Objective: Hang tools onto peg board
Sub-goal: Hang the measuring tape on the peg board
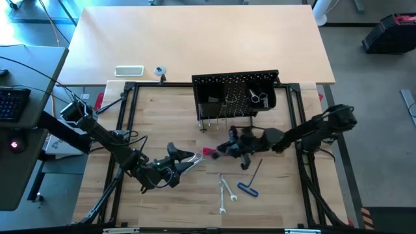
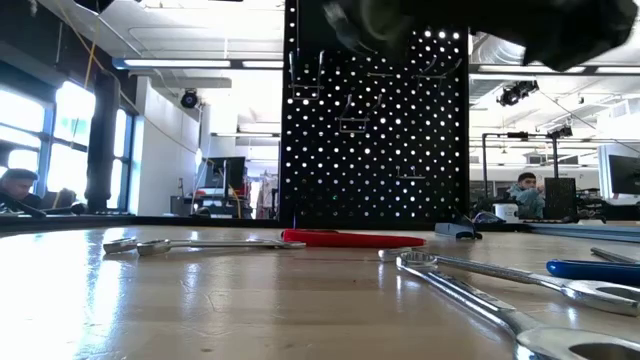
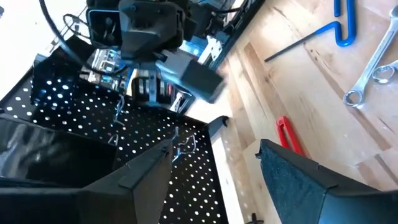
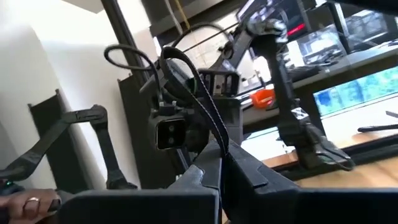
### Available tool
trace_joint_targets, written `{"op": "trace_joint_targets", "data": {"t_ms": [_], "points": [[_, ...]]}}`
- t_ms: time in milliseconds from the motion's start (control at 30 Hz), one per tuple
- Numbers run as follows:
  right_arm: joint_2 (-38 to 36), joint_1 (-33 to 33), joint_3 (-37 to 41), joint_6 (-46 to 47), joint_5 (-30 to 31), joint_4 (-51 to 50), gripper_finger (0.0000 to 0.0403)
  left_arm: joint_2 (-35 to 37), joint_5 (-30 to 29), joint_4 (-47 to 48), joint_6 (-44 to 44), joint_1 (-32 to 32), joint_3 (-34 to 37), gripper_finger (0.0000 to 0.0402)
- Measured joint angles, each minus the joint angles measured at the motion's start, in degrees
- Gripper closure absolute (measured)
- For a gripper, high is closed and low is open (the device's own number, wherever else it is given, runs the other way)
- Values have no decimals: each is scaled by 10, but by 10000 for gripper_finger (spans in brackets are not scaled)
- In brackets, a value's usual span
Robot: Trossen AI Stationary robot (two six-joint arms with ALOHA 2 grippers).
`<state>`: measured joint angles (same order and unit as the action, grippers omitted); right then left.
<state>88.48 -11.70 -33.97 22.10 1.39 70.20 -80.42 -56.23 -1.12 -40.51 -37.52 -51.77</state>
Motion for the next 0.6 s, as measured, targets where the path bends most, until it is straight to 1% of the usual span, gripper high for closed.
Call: {"op": "trace_joint_targets", "data": {"t_ms": [167,300,433,600], "points": [[-96,0,100,1,64,-2,403,0,1,3,13,4,0,169],[-158,0,159,-1,124,-2,403,0,5,3,18,11,0,169],[-200,0,195,-1,170,-18,403,0,18,4,35,23,1,169],[-227,-2,214,2,229,-60,403,0,37,19,64,36,1,169]]}}
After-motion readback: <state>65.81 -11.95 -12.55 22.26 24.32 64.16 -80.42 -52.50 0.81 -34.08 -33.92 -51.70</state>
